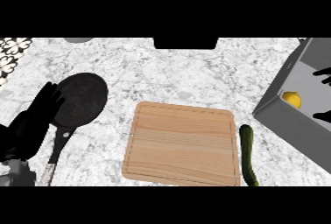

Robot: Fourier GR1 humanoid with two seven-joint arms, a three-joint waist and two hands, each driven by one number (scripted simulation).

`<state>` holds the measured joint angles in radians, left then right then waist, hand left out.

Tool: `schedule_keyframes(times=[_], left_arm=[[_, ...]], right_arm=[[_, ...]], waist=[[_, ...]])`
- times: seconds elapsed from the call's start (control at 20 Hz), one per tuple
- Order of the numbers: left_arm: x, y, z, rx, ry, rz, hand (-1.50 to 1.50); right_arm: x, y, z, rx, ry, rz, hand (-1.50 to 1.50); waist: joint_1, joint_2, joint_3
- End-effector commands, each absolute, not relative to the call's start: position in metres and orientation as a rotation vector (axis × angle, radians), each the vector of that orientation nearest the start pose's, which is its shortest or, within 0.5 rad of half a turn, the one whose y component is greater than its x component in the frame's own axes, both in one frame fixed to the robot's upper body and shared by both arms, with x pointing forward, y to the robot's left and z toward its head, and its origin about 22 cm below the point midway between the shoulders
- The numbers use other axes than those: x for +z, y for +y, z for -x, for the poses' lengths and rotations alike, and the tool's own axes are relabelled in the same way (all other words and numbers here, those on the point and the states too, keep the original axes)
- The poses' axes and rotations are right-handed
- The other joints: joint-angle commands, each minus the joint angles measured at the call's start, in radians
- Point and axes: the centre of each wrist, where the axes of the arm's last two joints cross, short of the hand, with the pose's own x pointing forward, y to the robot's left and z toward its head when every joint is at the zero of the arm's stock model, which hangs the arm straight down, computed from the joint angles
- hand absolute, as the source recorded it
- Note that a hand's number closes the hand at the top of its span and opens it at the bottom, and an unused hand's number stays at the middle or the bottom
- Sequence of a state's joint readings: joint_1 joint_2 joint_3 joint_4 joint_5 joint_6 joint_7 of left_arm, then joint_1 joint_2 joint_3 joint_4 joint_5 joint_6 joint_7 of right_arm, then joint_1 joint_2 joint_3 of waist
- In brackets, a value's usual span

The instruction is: Pick the lemon from the cutting board and place it in the cardboard box

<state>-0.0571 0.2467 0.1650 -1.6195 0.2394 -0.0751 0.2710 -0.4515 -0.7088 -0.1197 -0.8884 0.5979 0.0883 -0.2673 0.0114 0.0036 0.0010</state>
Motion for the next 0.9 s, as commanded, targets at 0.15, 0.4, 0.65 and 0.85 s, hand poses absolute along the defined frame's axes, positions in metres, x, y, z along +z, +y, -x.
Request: schedule_keyframes(times=[0.15,0.4,0.65,0.85], left_arm=[[0.056,0.307,-0.257,0.036,-1.455,-0.052,0.00],[0.060,0.318,-0.259,0.053,-1.453,-0.057,0.00],[0.040,0.321,-0.244,0.053,-1.435,-0.036,0.00],[0.043,0.323,-0.245,0.050,-1.446,-0.043,0.00]], right_arm=[[0.087,-0.447,-0.338,0.539,-1.585,0.783,-1.50],[0.093,-0.464,-0.334,0.213,-1.661,0.703,-1.50],[0.132,-0.523,-0.302,0.119,-1.683,0.667,-1.50],[0.139,-0.568,-0.269,0.013,-1.678,0.636,-1.50]], waist=[[-0.004,0.000,0.002],[-0.011,0.000,0.000],[-0.011,-0.002,-0.001],[-0.001,0.003,0.001]])
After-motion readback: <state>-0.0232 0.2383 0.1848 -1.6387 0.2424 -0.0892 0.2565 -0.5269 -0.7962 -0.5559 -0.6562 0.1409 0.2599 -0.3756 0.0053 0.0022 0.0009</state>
